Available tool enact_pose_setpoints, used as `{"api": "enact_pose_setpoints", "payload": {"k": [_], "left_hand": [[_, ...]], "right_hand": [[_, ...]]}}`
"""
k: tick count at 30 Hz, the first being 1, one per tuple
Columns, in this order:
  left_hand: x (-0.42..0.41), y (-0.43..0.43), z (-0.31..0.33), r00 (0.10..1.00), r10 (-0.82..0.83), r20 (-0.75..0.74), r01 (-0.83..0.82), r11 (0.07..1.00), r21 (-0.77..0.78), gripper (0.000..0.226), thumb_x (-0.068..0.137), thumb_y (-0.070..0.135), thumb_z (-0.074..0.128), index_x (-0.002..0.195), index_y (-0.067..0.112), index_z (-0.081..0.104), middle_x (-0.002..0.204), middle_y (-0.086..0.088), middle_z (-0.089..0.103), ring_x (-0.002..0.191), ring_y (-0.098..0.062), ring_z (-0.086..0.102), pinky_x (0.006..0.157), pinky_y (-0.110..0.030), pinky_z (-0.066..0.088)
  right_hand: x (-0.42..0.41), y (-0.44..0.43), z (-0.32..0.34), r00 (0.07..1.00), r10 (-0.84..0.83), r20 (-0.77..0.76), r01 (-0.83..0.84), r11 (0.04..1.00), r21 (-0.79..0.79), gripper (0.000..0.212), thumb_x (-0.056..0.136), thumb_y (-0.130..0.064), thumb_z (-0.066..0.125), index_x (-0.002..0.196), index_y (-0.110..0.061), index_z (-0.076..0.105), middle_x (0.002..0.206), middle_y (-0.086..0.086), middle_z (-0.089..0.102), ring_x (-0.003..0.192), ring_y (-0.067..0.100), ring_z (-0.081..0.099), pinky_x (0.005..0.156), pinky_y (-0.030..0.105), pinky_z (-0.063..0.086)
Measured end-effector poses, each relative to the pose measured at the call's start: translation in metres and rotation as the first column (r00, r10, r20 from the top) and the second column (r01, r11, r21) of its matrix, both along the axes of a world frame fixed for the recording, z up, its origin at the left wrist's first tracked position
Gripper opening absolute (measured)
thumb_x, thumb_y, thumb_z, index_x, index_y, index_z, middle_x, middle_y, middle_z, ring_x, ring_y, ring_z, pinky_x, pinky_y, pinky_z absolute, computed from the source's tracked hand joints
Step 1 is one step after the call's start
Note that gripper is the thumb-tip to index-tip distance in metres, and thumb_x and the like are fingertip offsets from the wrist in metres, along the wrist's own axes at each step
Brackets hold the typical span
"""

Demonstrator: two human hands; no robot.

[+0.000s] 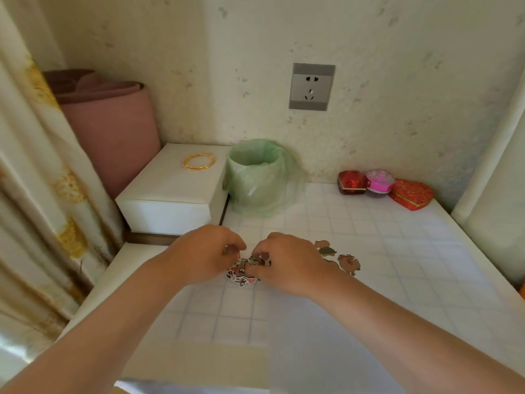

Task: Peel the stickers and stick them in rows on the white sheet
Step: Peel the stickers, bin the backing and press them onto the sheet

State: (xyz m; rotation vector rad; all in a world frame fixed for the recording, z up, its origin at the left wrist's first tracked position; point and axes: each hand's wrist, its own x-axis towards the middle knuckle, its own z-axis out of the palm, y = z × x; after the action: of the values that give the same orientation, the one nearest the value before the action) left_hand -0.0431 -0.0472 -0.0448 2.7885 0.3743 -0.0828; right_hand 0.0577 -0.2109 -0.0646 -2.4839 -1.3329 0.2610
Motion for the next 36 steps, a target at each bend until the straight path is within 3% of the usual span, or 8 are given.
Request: {"api": "enact_pose_setpoints", "payload": {"k": [4, 10, 17, 20, 26, 29, 33, 36], "left_hand": [[-0.006, 0.002, -0.005, 0.999, -0.028, -0.031, 0.028, 1.0, -0.01, 0.032, 0.094, 0.03, 0.06, 0.126, 0.037, 0.063, 0.11, 0.019, 0.065, 0.098, -0.001, 0.059, 0.091, -0.028, 0.05], [-0.006, 0.003, -0.007, 0.999, -0.047, -0.005, 0.047, 0.998, -0.042, 0.025, 0.09, 0.037, 0.063, 0.114, 0.041, 0.066, 0.094, 0.022, 0.062, 0.088, -0.001, 0.059, 0.083, -0.031, 0.052], [-0.001, 0.001, -0.004, 0.984, 0.11, 0.141, -0.058, 0.943, -0.329, 0.008, 0.087, 0.033, 0.072, 0.089, 0.036, 0.064, 0.075, 0.015, 0.065, 0.067, -0.002, 0.06, 0.072, -0.033, 0.053], [0.003, -0.001, 0.0, 0.963, 0.208, 0.172, -0.105, 0.876, -0.471, 0.012, 0.086, 0.024, 0.072, 0.081, 0.031, 0.064, 0.07, 0.011, 0.068, 0.061, -0.009, 0.065, 0.072, -0.038, 0.057], [0.015, -0.013, 0.011, 0.932, 0.351, 0.092, -0.204, 0.716, -0.667, 0.008, 0.085, 0.011, 0.069, 0.084, 0.015, 0.063, 0.074, 0.001, 0.074, 0.061, -0.016, 0.068, 0.068, -0.036, 0.053], [0.021, -0.02, 0.011, 0.941, 0.327, 0.09, -0.202, 0.754, -0.625, 0.006, 0.087, 0.019, 0.066, 0.084, 0.018, 0.061, 0.077, 0.004, 0.074, 0.064, -0.016, 0.068, 0.057, -0.024, 0.046], [0.03, -0.028, 0.007, 0.938, 0.282, 0.2, -0.133, 0.828, -0.545, 0.013, 0.085, 0.037, 0.071, 0.083, 0.029, 0.062, 0.079, 0.002, 0.069, 0.071, -0.018, 0.067, 0.063, -0.031, 0.05], [0.036, -0.033, 0.012, 0.923, 0.305, 0.233, -0.098, 0.773, -0.627, 0.013, 0.088, 0.032, 0.071, 0.087, 0.021, 0.064, 0.077, 0.002, 0.074, 0.062, -0.011, 0.067, 0.062, -0.031, 0.051]], "right_hand": [[-0.002, 0.007, -0.003, 0.999, -0.036, -0.036, 0.036, 0.999, -0.019, 0.029, 0.081, -0.054, 0.072, 0.101, -0.034, 0.072, 0.099, -0.01, 0.059, 0.09, 0.013, 0.061, 0.075, 0.032, 0.047], [0.002, 0.012, -0.005, 0.927, -0.125, -0.352, 0.161, 0.984, 0.074, 0.017, 0.074, -0.03, 0.081, 0.081, -0.033, 0.066, 0.086, -0.011, 0.069, 0.082, 0.007, 0.064, 0.077, 0.034, 0.052], [0.009, 0.01, 0.009, 0.752, -0.096, -0.652, 0.273, 0.946, 0.176, 0.012, 0.084, -0.016, 0.078, 0.094, -0.021, 0.071, 0.078, 0.0, 0.068, 0.05, 0.001, 0.053, 0.049, 0.017, 0.04], [0.012, 0.006, 0.017, 0.657, -0.109, -0.746, 0.366, 0.911, 0.189, 0.015, 0.086, -0.017, 0.076, 0.101, -0.015, 0.072, 0.082, 0.009, 0.072, 0.048, 0.01, 0.052, 0.043, 0.019, 0.035], [0.019, -0.003, 0.028, 0.555, -0.136, -0.821, 0.503, 0.84, 0.201, 0.017, 0.087, -0.016, 0.076, 0.102, -0.009, 0.072, 0.078, 0.0, 0.075, 0.049, 0.011, 0.053, 0.043, 0.02, 0.033], [0.019, -0.006, 0.03, 0.581, -0.151, -0.8, 0.548, 0.799, 0.247, 0.015, 0.084, -0.013, 0.079, 0.098, -0.011, 0.074, 0.066, -0.002, 0.069, 0.045, 0.009, 0.048, 0.04, 0.018, 0.032], [0.022, -0.009, 0.031, 0.668, -0.197, -0.717, 0.558, 0.77, 0.308, 0.01, 0.078, -0.015, 0.084, 0.08, -0.019, 0.075, 0.062, -0.005, 0.069, 0.041, 0.004, 0.049, 0.042, 0.017, 0.037], [0.027, -0.013, 0.034, 0.556, -0.183, -0.811, 0.646, 0.709, 0.283, 0.009, 0.079, -0.019, 0.084, 0.084, -0.016, 0.077, 0.063, -0.003, 0.072, 0.05, 0.015, 0.05, 0.051, 0.023, 0.038]]}}
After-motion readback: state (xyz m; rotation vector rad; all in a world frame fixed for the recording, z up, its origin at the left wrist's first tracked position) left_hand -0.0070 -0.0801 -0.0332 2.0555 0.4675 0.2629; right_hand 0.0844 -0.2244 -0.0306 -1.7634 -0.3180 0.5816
